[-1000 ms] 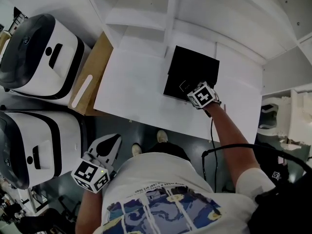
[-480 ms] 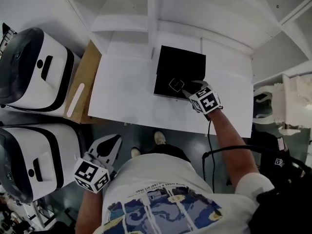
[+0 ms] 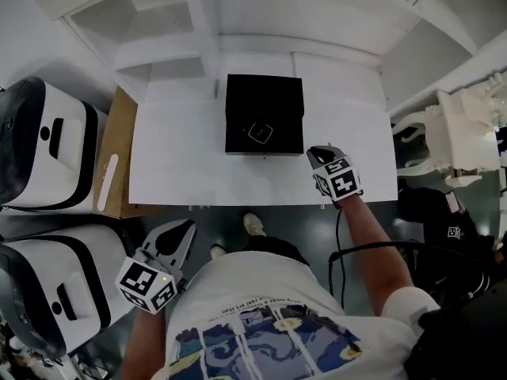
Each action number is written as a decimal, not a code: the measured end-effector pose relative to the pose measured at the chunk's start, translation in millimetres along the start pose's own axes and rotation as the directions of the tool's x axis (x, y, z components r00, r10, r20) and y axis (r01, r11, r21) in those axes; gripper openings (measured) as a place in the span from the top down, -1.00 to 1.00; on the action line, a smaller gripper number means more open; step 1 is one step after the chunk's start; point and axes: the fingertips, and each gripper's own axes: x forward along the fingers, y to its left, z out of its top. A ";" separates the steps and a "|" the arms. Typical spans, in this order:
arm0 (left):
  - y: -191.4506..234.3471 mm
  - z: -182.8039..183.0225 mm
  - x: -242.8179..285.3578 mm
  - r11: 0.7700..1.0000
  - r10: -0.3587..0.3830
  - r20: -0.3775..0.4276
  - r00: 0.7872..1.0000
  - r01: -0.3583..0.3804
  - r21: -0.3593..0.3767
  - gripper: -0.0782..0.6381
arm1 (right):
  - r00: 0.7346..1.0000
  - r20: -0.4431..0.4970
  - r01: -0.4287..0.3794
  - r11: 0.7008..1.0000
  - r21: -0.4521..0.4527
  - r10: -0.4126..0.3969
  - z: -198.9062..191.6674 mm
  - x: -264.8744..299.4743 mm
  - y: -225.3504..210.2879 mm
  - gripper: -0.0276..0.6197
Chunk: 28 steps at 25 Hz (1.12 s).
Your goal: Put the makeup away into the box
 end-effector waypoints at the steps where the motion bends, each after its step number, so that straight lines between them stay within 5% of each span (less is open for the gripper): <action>1: -2.3 1.5 3.2 1.000 -0.012 -0.002 1.000 0.012 0.005 0.74 | 1.000 -0.011 0.016 1.000 0.017 -0.016 -10.3 -3.1 -4.9 0.78; 6: -11.0 6.0 16.6 0.998 -0.054 -0.019 0.998 0.054 0.023 0.74 | 0.992 -0.072 0.110 0.991 0.082 -0.104 -60.0 -14.2 -34.8 0.78; 13: -15.7 6.6 23.2 0.997 -0.065 -0.040 0.997 0.067 0.039 0.74 | 0.972 -0.155 0.199 0.968 0.153 -0.176 -113.0 -14.6 -75.3 0.52; 21: -15.4 5.0 24.2 0.998 -0.044 -0.053 0.998 0.046 0.034 0.74 | 0.963 -0.229 0.188 0.965 0.182 -0.144 -141.4 1.5 -86.7 0.51; 28: -12.3 5.7 23.4 0.999 -0.022 -0.049 0.999 0.023 0.022 0.74 | 0.963 -0.243 0.174 0.956 0.236 -0.116 -145.2 7.2 -85.3 0.72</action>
